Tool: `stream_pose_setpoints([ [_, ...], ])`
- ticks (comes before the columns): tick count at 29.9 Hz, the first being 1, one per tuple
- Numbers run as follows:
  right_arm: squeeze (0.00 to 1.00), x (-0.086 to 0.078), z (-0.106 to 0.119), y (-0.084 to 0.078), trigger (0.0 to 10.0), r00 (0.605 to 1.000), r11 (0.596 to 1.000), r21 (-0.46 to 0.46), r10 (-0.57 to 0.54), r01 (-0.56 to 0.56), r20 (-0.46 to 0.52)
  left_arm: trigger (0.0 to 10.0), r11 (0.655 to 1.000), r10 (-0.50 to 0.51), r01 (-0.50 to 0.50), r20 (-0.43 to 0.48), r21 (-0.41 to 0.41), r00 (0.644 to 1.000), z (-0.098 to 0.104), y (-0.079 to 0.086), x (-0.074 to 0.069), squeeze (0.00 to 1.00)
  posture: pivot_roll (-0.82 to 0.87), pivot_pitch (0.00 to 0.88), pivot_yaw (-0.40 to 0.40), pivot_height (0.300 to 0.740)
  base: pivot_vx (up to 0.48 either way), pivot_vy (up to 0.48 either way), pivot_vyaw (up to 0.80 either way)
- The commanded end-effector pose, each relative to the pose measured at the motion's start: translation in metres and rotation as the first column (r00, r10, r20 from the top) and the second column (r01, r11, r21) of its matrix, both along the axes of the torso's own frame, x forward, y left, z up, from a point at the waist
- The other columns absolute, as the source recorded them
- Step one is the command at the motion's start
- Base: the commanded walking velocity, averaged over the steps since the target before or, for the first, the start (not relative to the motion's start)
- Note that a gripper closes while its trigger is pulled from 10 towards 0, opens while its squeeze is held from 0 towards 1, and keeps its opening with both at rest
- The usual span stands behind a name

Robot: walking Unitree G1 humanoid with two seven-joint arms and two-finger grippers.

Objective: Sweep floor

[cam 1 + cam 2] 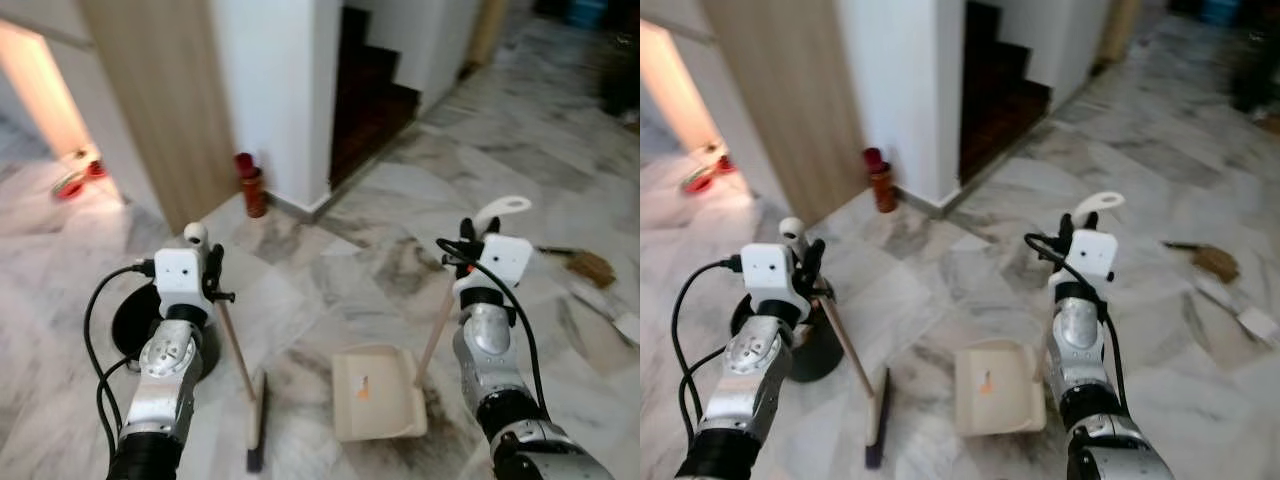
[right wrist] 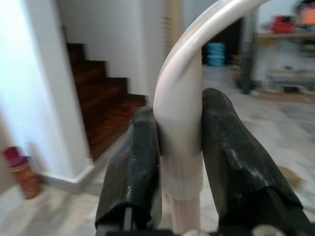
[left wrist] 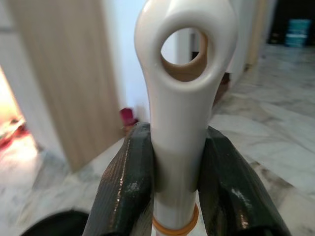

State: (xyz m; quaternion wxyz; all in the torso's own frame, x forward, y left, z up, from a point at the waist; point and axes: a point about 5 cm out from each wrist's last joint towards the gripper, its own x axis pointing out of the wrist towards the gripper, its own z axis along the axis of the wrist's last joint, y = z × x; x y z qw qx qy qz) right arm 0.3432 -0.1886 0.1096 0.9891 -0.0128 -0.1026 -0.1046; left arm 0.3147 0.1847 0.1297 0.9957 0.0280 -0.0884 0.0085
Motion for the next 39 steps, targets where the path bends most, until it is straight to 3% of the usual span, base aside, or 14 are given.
stream_pose_setpoints([
  [1,0.0,0.0031,0.0092,-0.0013,10.0,0.999,1.0,0.01,-0.007,0.006,0.038,10.0,1.0,-0.005,0.005,0.03,0.003,1.0,0.0058,-0.0036,0.0025,0.0,0.07,0.0,0.039,0.74,0.0,0.0,-0.8],
  [39,0.0,0.001,0.0096,-0.0076,10.0,0.999,1.0,0.002,-0.023,0.023,0.041,10.0,1.0,-0.01,0.01,0.043,-0.013,0.999,0.0072,-0.009,0.0069,0.0,0.05,0.027,0.04,0.74,0.0,-0.048,-0.79],
])
